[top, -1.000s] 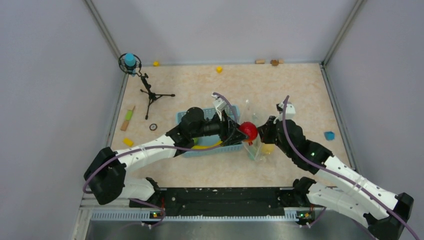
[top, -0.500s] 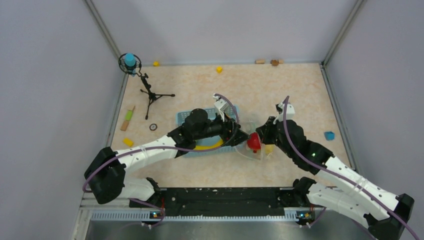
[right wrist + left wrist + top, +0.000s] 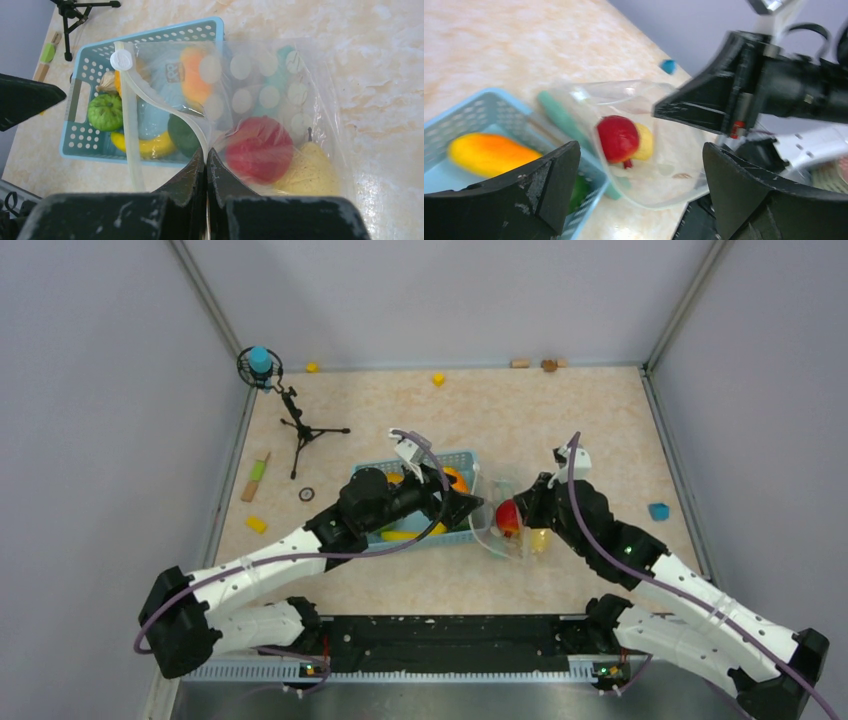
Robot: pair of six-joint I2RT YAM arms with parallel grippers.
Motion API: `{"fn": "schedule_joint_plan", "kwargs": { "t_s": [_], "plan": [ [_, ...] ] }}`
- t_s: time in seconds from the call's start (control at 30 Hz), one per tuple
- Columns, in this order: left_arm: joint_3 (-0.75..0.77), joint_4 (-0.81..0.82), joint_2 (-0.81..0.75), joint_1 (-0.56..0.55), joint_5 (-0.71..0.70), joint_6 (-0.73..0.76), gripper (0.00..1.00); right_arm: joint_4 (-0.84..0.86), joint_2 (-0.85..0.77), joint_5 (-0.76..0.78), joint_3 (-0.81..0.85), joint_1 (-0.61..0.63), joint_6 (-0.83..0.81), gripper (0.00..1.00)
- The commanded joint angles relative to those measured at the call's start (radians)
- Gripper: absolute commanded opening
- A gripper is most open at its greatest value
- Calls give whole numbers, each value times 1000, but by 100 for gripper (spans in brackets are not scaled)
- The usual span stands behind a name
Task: Place the food in the zip-top bag and seal the zipper
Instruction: Pick up the fake fruit from the bin.
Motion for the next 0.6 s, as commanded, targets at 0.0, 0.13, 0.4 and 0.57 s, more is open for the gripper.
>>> {"fn": "schedule_joint_plan", "kwargs": {
  "t_s": [0.0,0.13,0.4,0.57],
  "plan": [
    [-59,-36,-69,4,-353,-11,97,19,-19,73,23,-2,-5,0],
    [-50,-136,-47,65,-409,-56,97,-40,-5,195,56,-2,3,0],
    [-59,-107,93,251,-129,-124,97,-93,60,402,135,-2,14,0],
    [-64,-83,153,254,-142,-99,97,-145,66,395,129,-3,-28,0]
  ]
}}
